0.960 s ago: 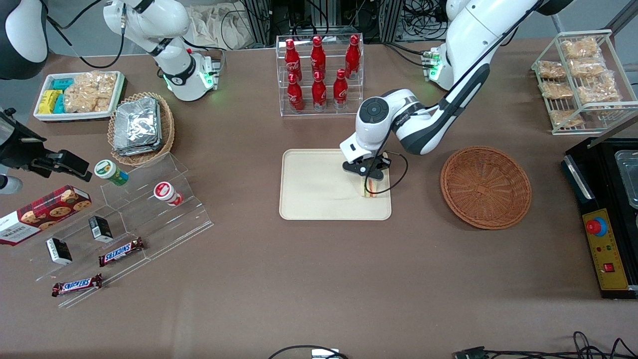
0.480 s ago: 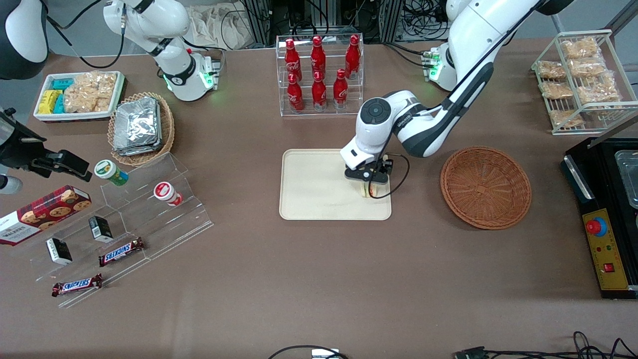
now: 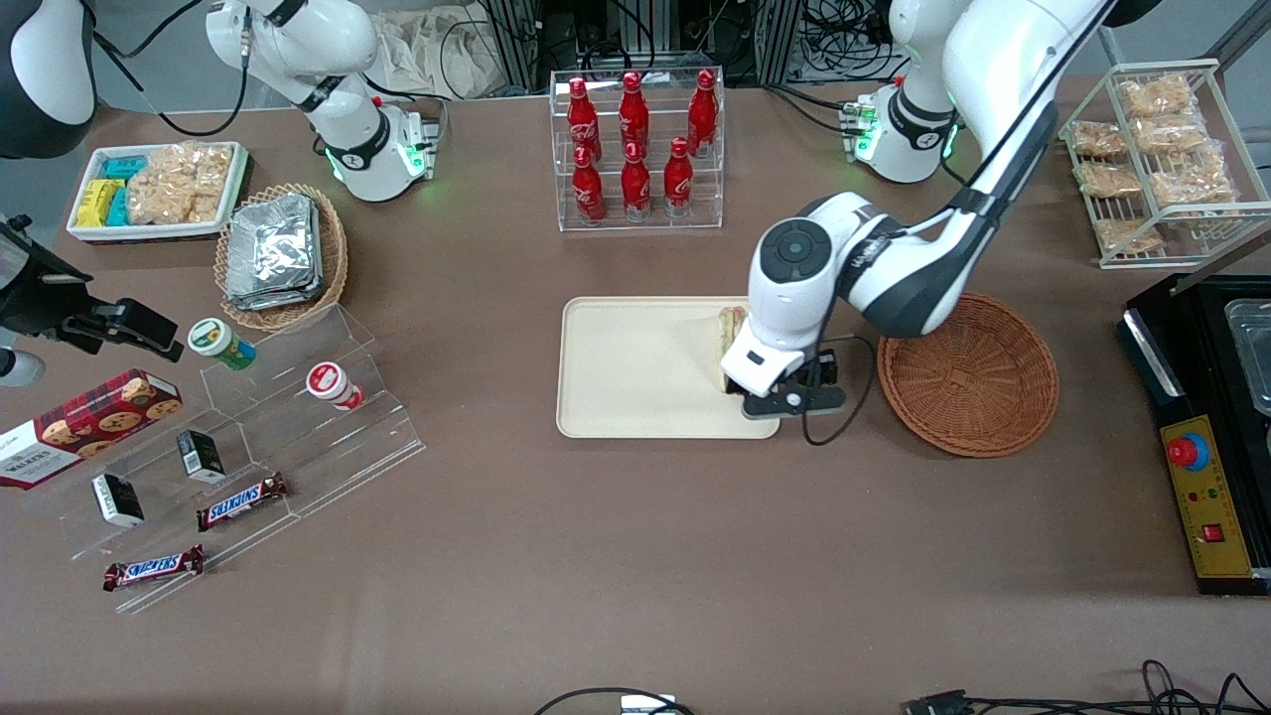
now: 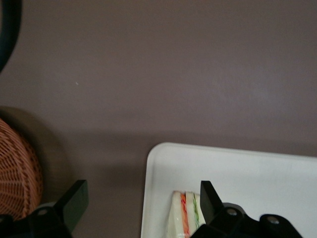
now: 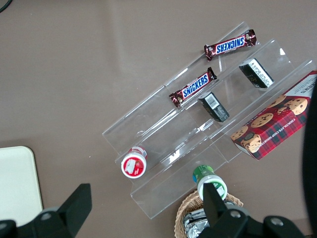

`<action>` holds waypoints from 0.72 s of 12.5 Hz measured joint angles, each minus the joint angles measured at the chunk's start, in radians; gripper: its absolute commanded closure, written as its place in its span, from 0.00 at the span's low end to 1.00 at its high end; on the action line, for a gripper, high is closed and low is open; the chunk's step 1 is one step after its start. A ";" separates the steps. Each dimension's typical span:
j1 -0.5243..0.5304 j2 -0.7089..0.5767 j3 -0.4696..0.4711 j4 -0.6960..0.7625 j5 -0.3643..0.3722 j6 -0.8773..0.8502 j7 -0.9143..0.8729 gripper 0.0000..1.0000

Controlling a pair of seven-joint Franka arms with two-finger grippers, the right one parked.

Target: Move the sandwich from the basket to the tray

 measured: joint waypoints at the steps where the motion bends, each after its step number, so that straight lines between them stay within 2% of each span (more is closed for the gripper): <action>1: 0.012 0.000 0.000 0.022 -0.010 -0.010 0.000 0.00; 9: 0.080 -0.003 0.001 0.095 -0.092 -0.092 0.052 0.00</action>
